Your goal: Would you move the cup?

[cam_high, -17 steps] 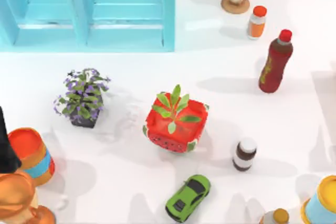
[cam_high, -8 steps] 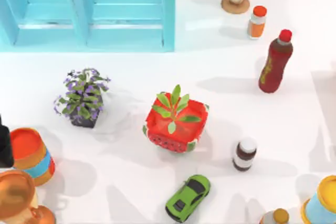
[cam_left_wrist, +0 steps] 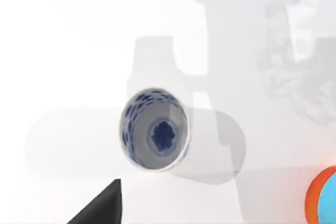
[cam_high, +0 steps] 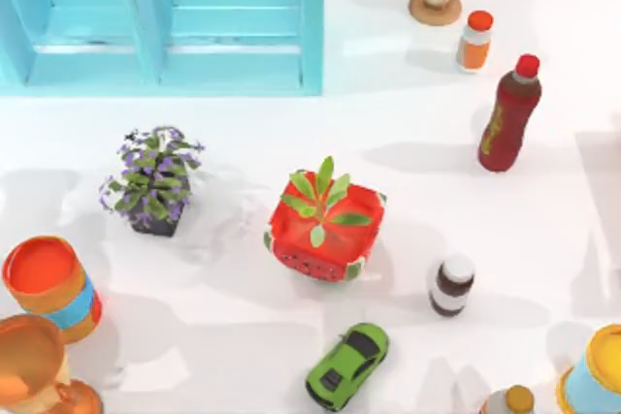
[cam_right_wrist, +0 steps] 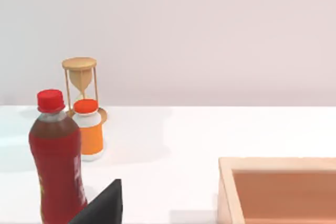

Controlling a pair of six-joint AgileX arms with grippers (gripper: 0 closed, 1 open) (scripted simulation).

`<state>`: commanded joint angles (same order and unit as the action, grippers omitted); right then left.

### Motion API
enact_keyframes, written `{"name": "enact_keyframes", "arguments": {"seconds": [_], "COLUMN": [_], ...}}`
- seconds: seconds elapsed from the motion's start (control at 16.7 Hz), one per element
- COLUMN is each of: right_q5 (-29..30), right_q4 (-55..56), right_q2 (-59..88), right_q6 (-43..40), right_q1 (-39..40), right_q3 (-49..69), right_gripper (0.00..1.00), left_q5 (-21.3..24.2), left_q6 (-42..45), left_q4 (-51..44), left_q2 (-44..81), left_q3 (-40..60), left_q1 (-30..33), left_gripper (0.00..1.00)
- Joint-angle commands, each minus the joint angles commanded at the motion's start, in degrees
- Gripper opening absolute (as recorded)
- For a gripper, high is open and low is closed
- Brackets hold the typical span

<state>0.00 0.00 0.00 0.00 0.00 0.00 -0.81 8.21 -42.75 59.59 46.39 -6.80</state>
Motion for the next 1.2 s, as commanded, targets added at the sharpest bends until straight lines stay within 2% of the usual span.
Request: {"name": "enact_keyframes", "arguments": {"seconds": [0.3, 0.6, 0.84, 1.2], "right_q5": [0.00, 0.00, 0.00, 0.00], "right_q4": [0.00, 0.00, 0.00, 0.00], "right_q2": [0.00, 0.00, 0.00, 0.00], "right_q6": [0.00, 0.00, 0.00, 0.00], "right_q1": [0.00, 0.00, 0.00, 0.00], "right_q3": [0.00, 0.00, 0.00, 0.00], "right_gripper": [1.00, 1.00, 1.00, 1.00], "left_q5": [0.23, 0.49, 0.74, 0.81], "left_q6": [1.99, 3.66, 4.37, 4.49], "left_q4": [-13.52, -23.45, -27.56, -28.24], "left_q2": [19.31, 33.18, 39.03, 39.98], "left_q3": [16.55, 28.45, 33.33, 34.11], "left_q1": [-2.22, -3.84, -4.51, -4.61], "left_gripper": [1.00, 1.00, 1.00, 1.00]}}
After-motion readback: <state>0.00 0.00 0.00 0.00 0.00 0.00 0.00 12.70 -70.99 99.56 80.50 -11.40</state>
